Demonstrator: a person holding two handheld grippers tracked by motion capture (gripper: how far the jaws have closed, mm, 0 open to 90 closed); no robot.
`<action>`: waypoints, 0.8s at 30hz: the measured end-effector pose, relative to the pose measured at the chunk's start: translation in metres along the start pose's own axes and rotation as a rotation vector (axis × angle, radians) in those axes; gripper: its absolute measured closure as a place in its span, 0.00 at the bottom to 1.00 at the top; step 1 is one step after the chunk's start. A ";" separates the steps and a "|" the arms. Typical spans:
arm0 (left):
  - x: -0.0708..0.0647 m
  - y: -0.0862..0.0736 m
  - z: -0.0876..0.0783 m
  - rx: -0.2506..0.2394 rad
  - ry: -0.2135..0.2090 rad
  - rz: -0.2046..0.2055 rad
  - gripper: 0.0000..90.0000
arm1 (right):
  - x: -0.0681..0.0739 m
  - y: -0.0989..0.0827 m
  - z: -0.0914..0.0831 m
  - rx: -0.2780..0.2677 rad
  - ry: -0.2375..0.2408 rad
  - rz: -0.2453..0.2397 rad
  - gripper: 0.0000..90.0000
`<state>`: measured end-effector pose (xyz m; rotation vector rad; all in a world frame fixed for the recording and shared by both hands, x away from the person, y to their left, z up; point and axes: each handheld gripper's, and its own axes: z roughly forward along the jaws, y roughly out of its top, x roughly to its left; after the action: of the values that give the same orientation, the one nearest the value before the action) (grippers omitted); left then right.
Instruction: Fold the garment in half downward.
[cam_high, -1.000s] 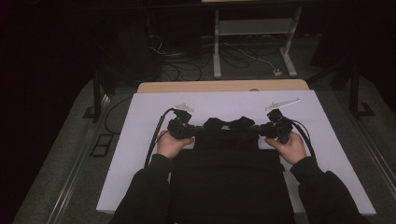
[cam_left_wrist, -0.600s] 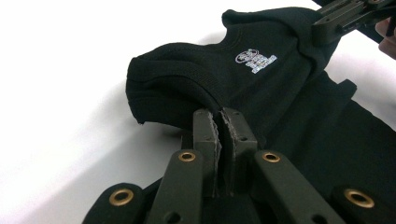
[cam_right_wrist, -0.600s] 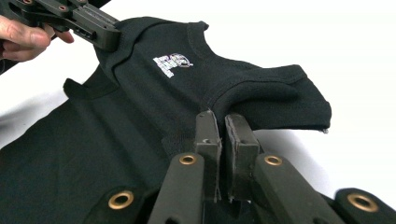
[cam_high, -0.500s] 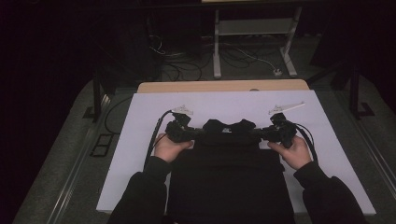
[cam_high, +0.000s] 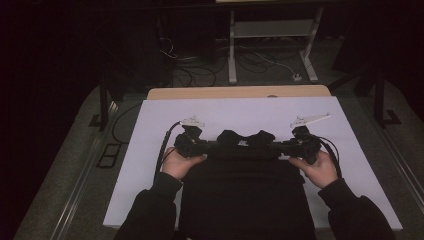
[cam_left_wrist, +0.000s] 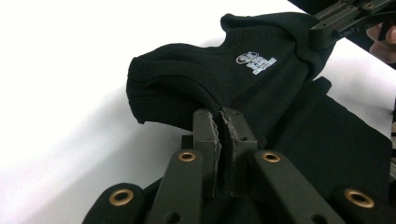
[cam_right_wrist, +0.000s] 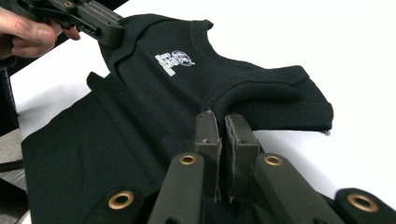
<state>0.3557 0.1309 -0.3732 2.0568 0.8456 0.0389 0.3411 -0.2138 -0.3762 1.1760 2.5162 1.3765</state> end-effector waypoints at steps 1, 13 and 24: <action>-0.001 -0.001 -0.001 0.001 -0.001 0.003 0.93 | 0.001 -0.001 0.000 0.000 -0.001 -0.002 0.93; -0.013 -0.010 -0.007 0.003 -0.005 0.010 0.93 | 0.014 -0.009 -0.004 0.012 0.004 -0.013 0.93; -0.021 -0.022 -0.009 0.023 -0.008 0.014 0.93 | 0.026 -0.020 -0.005 0.028 0.020 -0.021 0.93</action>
<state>0.3245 0.1334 -0.3781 2.0830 0.8302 0.0295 0.3095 -0.2071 -0.3802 1.1420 2.5620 1.3601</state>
